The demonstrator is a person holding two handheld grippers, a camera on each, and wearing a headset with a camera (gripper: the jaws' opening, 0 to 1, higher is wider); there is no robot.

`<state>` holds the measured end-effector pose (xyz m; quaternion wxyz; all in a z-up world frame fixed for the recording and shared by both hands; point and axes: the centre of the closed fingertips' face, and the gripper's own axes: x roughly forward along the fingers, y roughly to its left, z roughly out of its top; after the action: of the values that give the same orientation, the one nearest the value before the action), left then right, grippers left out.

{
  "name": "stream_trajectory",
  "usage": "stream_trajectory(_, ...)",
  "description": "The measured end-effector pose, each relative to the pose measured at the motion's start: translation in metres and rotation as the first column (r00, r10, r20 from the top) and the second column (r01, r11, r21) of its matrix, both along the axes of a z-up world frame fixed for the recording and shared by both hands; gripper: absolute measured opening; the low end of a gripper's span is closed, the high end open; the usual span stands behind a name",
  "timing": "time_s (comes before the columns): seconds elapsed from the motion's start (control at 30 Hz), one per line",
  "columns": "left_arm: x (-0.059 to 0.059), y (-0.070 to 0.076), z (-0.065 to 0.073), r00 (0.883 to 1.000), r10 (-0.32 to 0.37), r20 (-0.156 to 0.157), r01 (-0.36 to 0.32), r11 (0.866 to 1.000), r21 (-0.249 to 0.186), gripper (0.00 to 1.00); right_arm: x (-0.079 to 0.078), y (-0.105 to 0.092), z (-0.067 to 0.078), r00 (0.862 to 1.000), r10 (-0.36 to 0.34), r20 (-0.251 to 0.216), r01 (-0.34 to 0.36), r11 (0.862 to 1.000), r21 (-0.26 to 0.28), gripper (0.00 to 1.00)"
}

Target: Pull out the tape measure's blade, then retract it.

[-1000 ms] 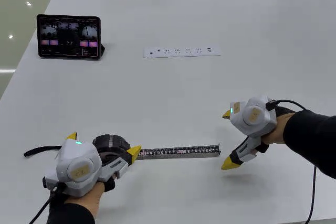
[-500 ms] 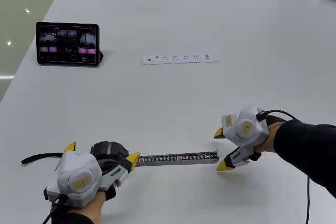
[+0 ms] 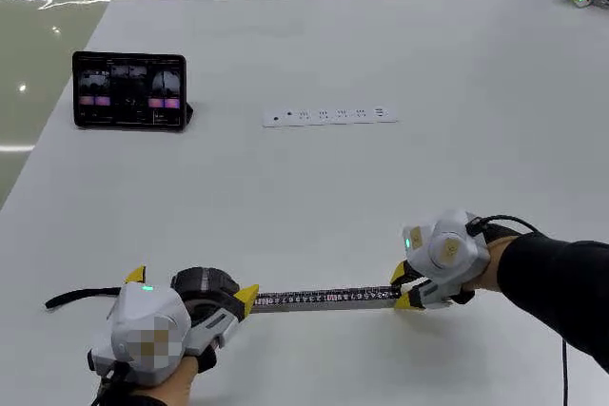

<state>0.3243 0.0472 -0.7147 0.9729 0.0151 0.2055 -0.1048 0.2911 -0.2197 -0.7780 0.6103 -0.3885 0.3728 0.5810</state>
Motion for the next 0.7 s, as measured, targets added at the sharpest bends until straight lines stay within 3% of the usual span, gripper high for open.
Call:
stream_trajectory(0.4,0.002,-0.001,-0.007,1.0,0.02,-0.011,-0.02,1.0,-0.006,0.92,0.0,0.0,-0.002,0.999,0.014,-0.033,-0.015,1.0,-0.027,0.11)
stream_trajectory(0.7,0.0,0.008,-0.022,0.996,0.068,-0.061,-0.07,0.997,-0.027,0.83,0.002,0.0,-0.002,0.997,0.06,-0.055,-0.063,0.997,-0.054,0.1)
